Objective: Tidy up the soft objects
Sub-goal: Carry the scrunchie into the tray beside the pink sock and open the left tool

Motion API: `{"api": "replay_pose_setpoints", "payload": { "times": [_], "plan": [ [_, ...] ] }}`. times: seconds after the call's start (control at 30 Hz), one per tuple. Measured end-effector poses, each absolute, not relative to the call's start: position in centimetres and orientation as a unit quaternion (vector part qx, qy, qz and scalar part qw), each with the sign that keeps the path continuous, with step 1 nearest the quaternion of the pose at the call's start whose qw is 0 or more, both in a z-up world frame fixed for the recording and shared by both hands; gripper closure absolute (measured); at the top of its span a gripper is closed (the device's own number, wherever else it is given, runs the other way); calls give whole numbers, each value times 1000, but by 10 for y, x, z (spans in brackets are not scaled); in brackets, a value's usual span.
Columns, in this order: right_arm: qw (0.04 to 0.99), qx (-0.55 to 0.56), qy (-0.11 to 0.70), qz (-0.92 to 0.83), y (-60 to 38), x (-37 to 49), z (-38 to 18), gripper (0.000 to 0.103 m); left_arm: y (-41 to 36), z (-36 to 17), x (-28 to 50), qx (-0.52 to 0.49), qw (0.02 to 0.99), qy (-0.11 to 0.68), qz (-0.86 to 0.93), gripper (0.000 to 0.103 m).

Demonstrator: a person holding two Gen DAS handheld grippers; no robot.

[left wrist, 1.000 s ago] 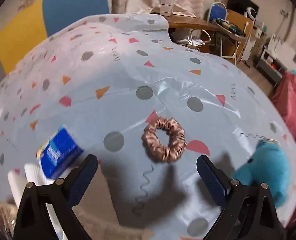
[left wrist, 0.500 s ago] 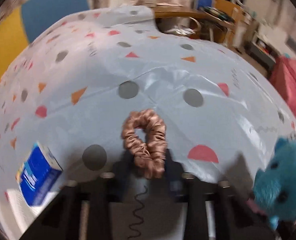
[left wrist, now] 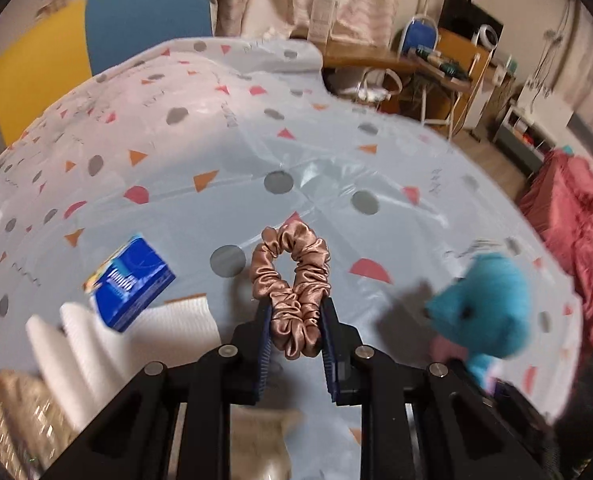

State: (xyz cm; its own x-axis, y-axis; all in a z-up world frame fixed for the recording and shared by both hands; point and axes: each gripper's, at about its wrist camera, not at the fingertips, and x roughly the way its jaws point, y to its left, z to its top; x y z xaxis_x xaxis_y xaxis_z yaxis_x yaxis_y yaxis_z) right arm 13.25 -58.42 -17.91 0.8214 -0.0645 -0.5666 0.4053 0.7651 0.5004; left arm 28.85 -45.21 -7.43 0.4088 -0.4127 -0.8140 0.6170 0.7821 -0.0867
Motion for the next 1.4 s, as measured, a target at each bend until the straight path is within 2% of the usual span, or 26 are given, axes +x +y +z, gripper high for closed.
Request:
{"api": "replay_pose_setpoints", "payload": {
  "times": [0.37, 0.7, 0.97, 1.13, 1.4],
  "plan": [
    [901, 300, 279, -143, -579, 137, -177, 78, -389, 3, 215, 85, 833, 392, -381, 81],
    [901, 291, 286, -151, -576, 141, -176, 78, -263, 54, 166, 34, 851, 343, -396, 80],
    [901, 279, 293, -158, -572, 143, -174, 78, -141, 38, 173, -12, 881, 352, -316, 81],
    [901, 269, 299, -165, -570, 145, -173, 78, -64, 6, 199, -75, 886, 387, -245, 80],
    [901, 255, 306, -173, -567, 147, -172, 77, -26, -52, 248, -132, 859, 451, -203, 80]
  ]
}}
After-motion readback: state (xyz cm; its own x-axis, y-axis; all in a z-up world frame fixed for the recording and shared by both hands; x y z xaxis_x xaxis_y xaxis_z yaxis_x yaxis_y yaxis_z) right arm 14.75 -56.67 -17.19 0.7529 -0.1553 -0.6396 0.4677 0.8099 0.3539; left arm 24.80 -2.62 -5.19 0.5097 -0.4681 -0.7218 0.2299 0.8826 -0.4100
